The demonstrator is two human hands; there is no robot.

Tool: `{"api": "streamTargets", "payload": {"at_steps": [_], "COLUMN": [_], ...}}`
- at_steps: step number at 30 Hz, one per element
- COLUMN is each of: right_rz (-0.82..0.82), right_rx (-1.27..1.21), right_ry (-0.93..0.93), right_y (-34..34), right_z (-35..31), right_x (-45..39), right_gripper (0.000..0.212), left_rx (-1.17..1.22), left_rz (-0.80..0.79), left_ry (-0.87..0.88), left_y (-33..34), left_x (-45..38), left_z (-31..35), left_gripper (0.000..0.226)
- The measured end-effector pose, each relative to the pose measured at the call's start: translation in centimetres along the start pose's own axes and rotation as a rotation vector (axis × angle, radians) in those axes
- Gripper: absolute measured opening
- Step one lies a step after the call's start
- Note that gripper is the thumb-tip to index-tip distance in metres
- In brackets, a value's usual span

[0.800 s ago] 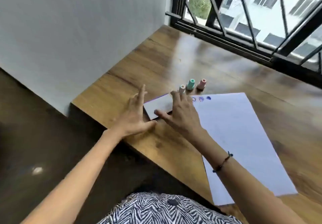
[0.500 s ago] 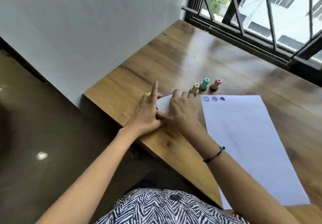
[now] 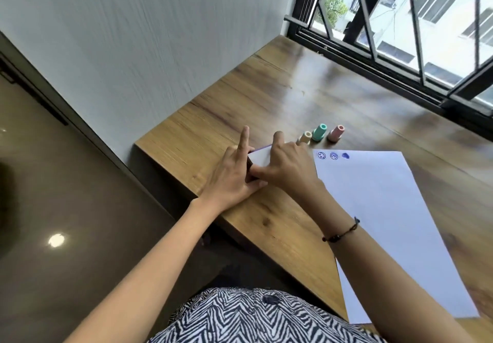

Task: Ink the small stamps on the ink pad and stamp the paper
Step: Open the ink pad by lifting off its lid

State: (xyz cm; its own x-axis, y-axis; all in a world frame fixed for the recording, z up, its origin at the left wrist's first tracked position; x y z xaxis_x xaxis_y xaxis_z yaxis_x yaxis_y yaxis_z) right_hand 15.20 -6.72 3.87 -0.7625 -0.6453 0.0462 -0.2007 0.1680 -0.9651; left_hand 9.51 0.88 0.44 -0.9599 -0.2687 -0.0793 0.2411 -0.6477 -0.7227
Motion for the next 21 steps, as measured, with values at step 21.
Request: {"api": "streamTargets", "payload": {"at_steps": [21], "right_rz": [-0.309], "right_rx": [-1.405], "right_ry": [0.213], "right_y": [0.8], "right_z": [2.2], "right_x": [-7.7], "right_gripper": [0.053], "left_rx": [0.084], "left_rz": [0.006], "left_ry": [-0.13], "left_y": [-1.0], "left_x": [-0.3], "left_z": [-1.0], "left_gripper": [0.122]}}
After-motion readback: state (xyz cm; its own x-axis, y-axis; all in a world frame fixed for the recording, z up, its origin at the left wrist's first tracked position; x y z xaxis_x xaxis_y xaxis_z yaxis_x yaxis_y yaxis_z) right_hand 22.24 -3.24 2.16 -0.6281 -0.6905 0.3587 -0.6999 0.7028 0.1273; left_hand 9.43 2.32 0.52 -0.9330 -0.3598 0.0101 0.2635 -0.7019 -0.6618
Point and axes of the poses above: each hand's wrist, its own x-axis away from the middle knuckle, its own y-axis out of the palm, z = x × y, the point moved 10 cm from there along -x, towards the middle knuckle, and after that the axes turned 10 degrees about -y, right-handed, at the moved point
